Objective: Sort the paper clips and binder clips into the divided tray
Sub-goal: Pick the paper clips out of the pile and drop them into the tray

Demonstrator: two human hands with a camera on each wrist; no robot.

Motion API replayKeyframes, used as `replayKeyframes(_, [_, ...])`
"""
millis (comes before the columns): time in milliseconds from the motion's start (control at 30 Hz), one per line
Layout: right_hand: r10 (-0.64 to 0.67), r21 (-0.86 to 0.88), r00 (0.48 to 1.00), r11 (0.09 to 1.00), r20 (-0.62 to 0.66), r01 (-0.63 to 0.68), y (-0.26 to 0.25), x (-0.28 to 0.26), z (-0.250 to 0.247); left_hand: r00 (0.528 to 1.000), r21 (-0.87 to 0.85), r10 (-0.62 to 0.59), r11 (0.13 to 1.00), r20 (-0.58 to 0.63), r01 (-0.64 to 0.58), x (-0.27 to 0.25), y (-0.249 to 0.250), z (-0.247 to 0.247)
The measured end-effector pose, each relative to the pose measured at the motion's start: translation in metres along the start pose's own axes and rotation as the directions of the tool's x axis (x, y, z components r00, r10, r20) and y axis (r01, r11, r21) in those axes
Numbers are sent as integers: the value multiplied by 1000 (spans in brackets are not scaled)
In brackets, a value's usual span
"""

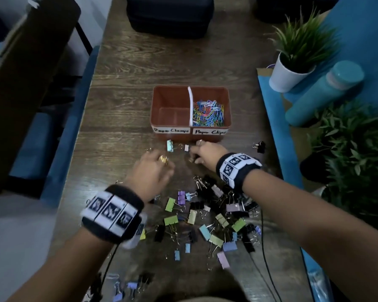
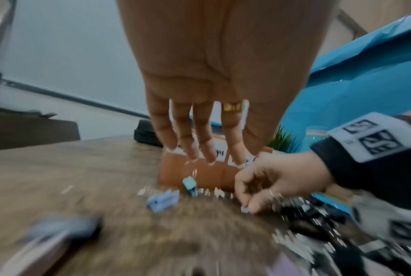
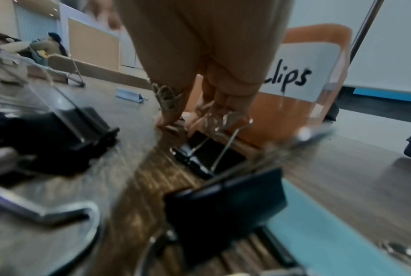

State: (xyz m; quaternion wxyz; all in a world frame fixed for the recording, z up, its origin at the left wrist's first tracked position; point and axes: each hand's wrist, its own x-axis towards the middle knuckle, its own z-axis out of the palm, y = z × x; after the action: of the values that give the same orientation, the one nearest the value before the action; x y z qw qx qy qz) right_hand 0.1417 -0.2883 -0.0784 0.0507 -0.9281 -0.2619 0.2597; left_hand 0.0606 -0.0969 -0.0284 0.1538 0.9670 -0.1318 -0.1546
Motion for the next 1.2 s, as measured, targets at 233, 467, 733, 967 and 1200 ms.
replayKeyframes(233, [3, 59, 1000, 998, -3, -2, -13, -13, -5, 953, 152, -138, 983, 269, 99, -42, -15, 62])
replayKeyframes(467, [384, 455, 718, 884, -580, -105, 13, -16, -82, 973, 194, -176, 970, 152, 145, -39, 7, 53])
replayKeyframes(733, [364, 404, 759, 903, -540, -146, 9, -43, -50, 982, 46, 70, 996, 175, -79, 26, 85, 47])
replayKeyframes(967, [411, 394, 912, 836, 10, -381, -10, -119, 61, 983, -116, -81, 988, 163, 100, 40, 69, 51])
replayKeyframes(1200, [407, 342, 913, 862, -23, -375, -16, -123, 54, 940, -334, -278, 921, -196, 202, 0, 34, 32])
